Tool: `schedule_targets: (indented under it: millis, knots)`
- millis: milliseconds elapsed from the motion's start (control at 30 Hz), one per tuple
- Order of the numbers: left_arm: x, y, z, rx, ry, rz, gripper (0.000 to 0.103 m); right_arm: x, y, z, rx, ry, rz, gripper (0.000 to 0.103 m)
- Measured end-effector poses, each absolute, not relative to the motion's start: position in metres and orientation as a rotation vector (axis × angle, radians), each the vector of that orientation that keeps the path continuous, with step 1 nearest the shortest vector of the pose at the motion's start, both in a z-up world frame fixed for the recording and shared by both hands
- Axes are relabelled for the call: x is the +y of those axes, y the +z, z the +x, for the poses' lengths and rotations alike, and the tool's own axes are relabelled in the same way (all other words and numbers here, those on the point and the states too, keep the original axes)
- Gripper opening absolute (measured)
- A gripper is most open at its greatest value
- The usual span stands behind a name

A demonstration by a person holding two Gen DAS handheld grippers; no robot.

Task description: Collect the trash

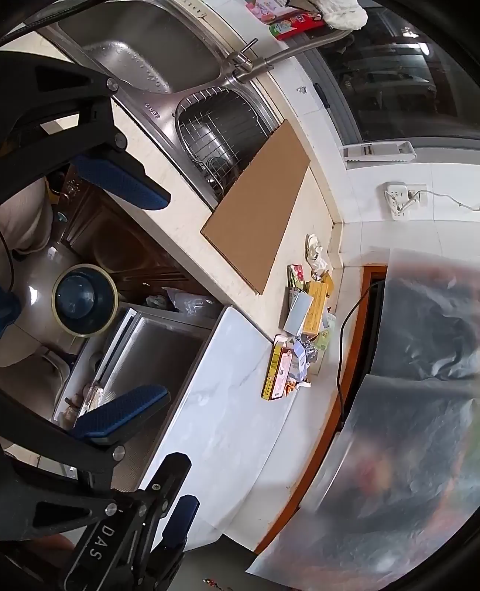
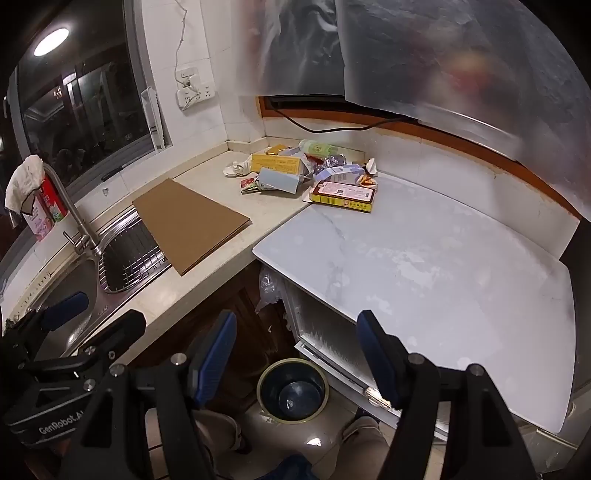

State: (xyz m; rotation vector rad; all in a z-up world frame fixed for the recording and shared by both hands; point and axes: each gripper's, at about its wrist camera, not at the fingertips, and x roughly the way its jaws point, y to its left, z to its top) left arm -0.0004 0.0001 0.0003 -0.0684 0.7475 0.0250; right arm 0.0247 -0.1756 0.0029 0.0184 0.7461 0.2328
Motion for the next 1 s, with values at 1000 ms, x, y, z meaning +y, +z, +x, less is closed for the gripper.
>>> schedule_targets:
  millis: [1000]
  knots:
    - [-0.0059,-0.0011,-0.0030,0.739,0.002,-0.060,0.095,-0.1735,-0.0002,0.0211,0.743,0.228,0.008,0.068]
